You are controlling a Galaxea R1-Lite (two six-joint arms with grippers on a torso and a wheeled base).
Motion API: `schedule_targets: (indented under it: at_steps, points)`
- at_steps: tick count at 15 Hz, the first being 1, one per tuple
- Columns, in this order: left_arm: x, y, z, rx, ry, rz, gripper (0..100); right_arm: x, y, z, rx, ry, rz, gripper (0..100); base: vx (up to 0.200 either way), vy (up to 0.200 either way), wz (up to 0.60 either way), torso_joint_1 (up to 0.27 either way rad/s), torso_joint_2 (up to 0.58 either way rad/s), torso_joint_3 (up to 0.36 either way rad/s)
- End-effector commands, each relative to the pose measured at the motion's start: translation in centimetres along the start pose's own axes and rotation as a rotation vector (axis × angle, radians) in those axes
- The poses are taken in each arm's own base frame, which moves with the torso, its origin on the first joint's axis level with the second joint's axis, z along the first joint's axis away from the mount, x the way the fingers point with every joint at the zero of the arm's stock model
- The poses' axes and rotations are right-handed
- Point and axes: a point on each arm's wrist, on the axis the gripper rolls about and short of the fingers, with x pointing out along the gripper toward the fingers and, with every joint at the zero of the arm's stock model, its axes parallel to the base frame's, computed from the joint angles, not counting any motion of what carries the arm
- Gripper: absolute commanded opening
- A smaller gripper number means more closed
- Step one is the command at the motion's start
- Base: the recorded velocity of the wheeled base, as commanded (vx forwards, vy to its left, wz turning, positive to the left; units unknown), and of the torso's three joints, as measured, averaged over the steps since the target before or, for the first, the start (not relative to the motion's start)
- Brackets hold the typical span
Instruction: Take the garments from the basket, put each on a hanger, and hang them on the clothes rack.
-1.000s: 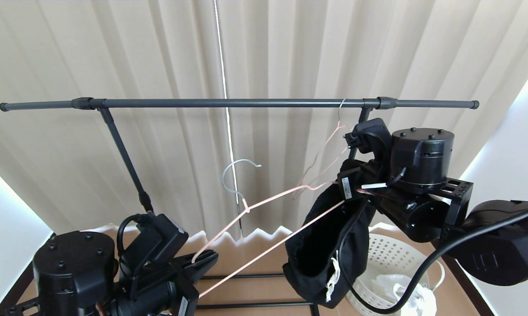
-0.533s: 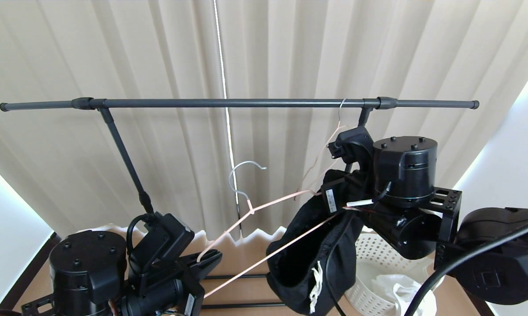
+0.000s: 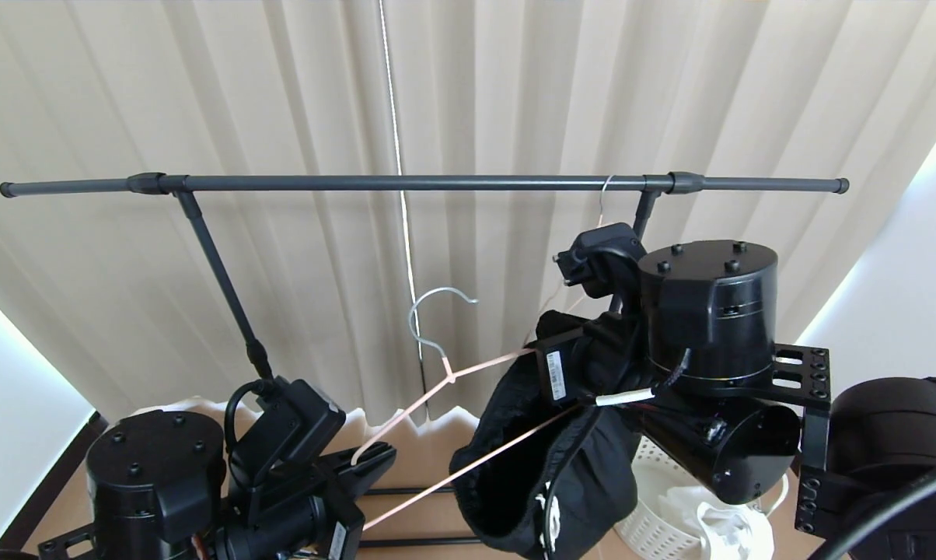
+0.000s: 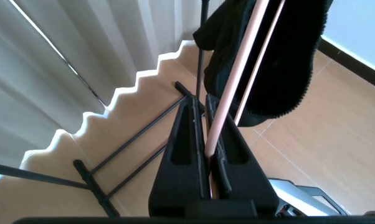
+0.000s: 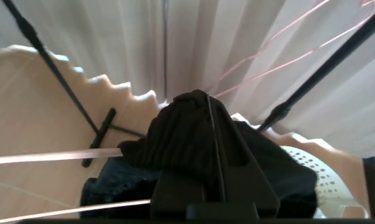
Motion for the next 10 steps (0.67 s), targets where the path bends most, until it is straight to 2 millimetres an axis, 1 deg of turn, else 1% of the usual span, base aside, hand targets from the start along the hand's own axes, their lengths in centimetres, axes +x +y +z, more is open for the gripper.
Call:
schedule_targets:
  at_steps: [1, 3, 4, 6, 8, 10]
  points:
    - [0.0, 0.0, 0.0, 0.0, 0.002, 0.0, 0, -1.1, 1.3, 0.8, 0.03, -0.016, 0.051, 0, 0.0, 0.0, 0.0, 0.0, 0.0, 0.0]
    - [0.0, -0.1, -0.1, 0.002, 0.003, -0.006, 0, -1.6, 2.3, 1.0, 0.062, -0.022, 0.086, 0, 0.0, 0.0, 0.0, 0.0, 0.0, 0.0]
    - [0.0, -0.1, 0.0, 0.002, 0.002, -0.006, 0, -1.6, 2.9, 0.9, 0.085, -0.019, 0.098, 0, 0.0, 0.0, 0.0, 0.0, 0.0, 0.0]
    - [0.0, -0.1, 0.0, 0.002, 0.0, -0.005, 0, -1.5, 3.5, 0.8, 0.113, -0.017, 0.111, 0, 0.0, 0.0, 0.0, 0.0, 0.0, 0.0]
    - [0.0, -0.1, 0.0, 0.002, 0.0, -0.005, 0, -2.1, 4.1, 1.2, 0.159, -0.03, 0.142, 0, 0.0, 0.0, 0.0, 0.0, 0.0, 0.0]
    - [0.0, -0.1, 0.0, 0.0, 0.0, -0.004, 0, -2.3, 4.3, 1.2, 0.167, -0.032, 0.154, 0, 0.0, 0.0, 0.0, 0.0, 0.0, 0.0]
